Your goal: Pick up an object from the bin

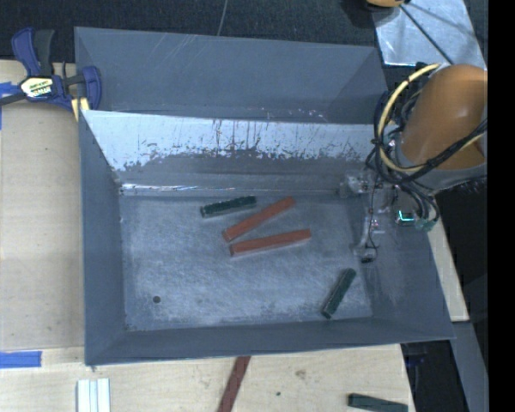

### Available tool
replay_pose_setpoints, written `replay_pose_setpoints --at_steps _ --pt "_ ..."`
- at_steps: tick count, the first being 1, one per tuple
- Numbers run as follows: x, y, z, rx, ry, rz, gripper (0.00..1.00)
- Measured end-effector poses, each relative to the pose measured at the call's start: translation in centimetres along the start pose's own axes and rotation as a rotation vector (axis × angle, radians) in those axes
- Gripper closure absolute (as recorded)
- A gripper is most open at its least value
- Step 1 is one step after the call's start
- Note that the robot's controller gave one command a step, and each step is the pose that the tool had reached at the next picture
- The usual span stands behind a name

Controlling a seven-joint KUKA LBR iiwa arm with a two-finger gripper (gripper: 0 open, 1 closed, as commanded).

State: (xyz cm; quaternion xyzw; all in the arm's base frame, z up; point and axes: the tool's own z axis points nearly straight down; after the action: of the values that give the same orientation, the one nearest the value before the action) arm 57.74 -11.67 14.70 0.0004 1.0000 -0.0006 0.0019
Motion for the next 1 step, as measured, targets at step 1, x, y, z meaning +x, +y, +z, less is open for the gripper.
replay_pose_setpoints --at_steps 1 --pt "-1.53 3.84 2.92 0.002 -0.002 -0.079 0.00"
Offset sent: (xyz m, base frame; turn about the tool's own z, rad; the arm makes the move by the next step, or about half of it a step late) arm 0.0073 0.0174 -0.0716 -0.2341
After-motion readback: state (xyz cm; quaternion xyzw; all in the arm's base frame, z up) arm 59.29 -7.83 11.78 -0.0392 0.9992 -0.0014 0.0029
